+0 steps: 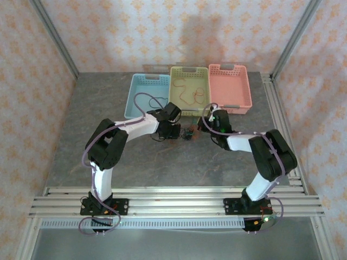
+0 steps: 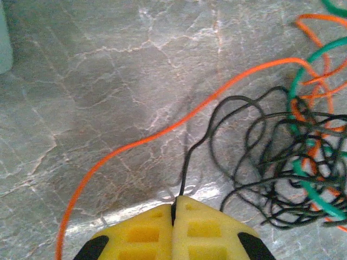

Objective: Untangle the cables

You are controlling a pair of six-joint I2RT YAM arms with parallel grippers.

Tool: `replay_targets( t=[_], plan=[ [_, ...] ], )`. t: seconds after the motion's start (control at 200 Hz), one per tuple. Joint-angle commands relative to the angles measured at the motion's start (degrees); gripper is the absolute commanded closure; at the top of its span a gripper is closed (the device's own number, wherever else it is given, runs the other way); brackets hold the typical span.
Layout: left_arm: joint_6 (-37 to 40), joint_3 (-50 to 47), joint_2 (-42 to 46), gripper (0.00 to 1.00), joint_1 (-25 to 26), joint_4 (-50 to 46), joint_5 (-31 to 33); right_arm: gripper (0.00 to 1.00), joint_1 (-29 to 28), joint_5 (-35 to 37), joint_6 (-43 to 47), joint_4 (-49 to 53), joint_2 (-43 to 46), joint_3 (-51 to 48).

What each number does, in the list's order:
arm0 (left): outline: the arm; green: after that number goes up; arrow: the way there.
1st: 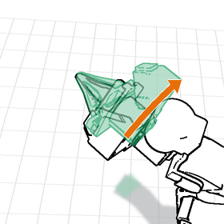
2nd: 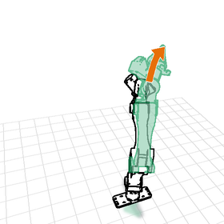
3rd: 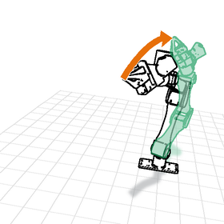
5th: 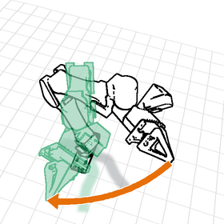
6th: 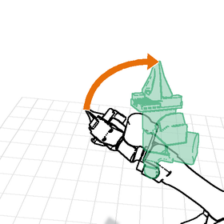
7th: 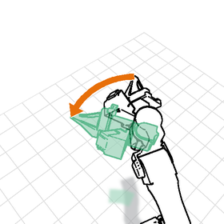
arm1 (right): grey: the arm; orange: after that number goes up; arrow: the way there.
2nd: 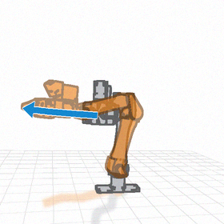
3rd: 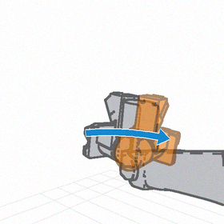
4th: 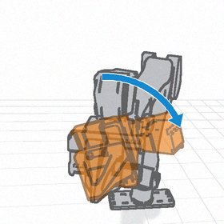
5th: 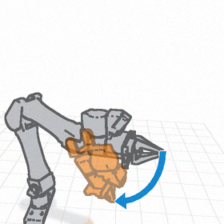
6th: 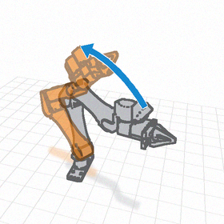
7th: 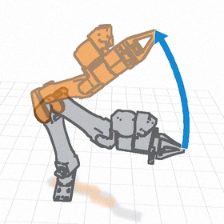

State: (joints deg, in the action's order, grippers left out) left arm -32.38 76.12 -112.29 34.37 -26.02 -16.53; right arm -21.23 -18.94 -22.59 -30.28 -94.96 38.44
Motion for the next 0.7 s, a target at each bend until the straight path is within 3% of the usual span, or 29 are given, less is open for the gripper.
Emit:
replay_targets(
  t=[0.0,0.135,0.696],
  plan=[
    [-1.45,-1.01,4.01,1.0,-0.83,1.82,-0.26,1.0,1.19,8.0,-1.12,-3.84,3.42,-2.49],
    [-2.32,-1.62,3.81,1.0,-1.53,2.52,-1.1,1.0,2.34,17.02,-2.72,-2.64,6.21,-4.97],
    [-8.14,-10.9,9.66,1.0,-5.45,11.61,0.29,1.0,4.14,35.16,-7.17,-10.94,15.99,-15.66]
  ],
)
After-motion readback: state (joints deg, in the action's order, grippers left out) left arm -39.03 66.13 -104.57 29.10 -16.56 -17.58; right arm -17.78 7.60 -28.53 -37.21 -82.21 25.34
